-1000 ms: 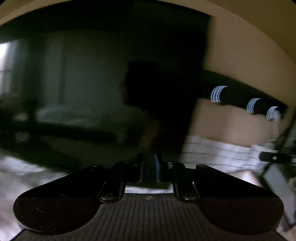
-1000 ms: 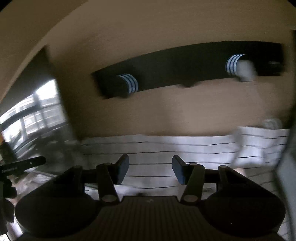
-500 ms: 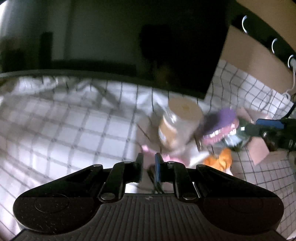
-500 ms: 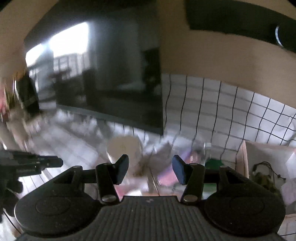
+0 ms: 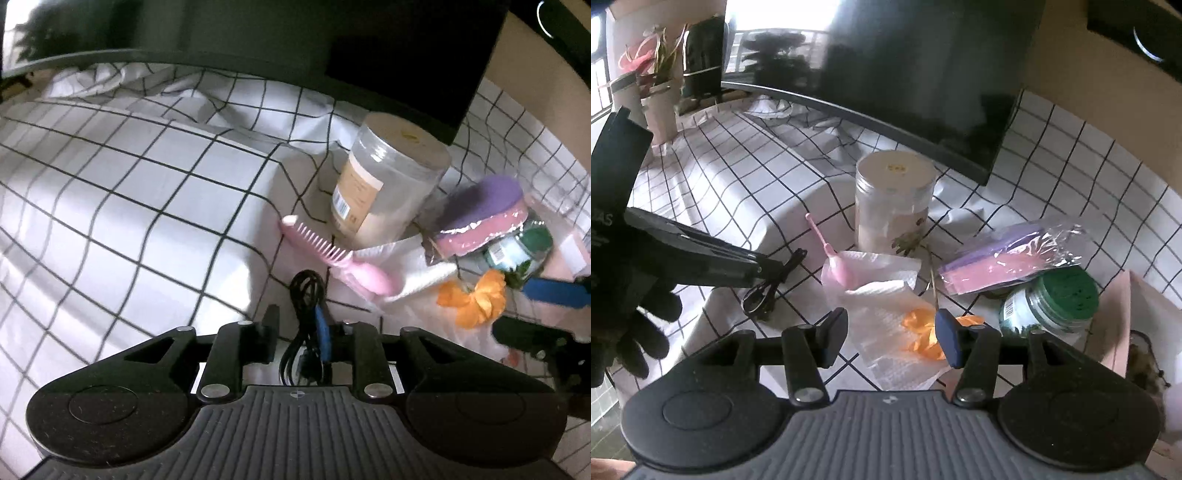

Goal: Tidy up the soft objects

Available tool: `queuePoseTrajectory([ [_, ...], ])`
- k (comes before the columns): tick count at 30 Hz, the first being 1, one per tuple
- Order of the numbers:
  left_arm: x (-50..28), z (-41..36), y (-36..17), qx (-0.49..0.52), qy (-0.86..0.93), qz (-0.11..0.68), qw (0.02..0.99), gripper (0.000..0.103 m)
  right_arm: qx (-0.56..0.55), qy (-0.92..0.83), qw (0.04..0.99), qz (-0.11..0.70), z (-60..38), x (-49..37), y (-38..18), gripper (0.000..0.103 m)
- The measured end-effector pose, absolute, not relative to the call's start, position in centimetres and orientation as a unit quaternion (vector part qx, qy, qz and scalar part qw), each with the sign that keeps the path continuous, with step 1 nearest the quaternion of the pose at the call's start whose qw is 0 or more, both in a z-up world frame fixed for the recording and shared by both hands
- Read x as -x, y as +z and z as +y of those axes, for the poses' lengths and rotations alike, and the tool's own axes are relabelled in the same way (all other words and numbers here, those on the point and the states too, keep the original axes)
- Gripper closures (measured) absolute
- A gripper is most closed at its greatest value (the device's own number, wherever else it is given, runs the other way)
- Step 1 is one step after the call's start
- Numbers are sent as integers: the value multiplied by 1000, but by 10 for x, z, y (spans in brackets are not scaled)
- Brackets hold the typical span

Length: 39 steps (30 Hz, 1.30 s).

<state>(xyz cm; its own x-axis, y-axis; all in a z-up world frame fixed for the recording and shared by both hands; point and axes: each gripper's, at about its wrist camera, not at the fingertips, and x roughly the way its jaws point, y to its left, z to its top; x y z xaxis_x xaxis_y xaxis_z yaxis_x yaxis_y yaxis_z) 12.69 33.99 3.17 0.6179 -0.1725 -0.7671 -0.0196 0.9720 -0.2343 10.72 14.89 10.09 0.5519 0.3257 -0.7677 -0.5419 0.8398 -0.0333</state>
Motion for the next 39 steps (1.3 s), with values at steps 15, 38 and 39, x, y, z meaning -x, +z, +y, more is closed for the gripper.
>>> queuePoseTrajectory([
  [15, -126, 343, 19, 106, -72, 433, 892, 84, 118, 267, 854, 431, 143, -110, 78, 48],
  [38, -100, 383, 37, 184, -51, 395, 899, 86, -10, 380, 770, 512, 167, -140, 84, 101],
  [39, -100, 381, 35, 183, -56, 396, 898, 86, -13, 388, 773, 502, 169, -136, 90, 101],
])
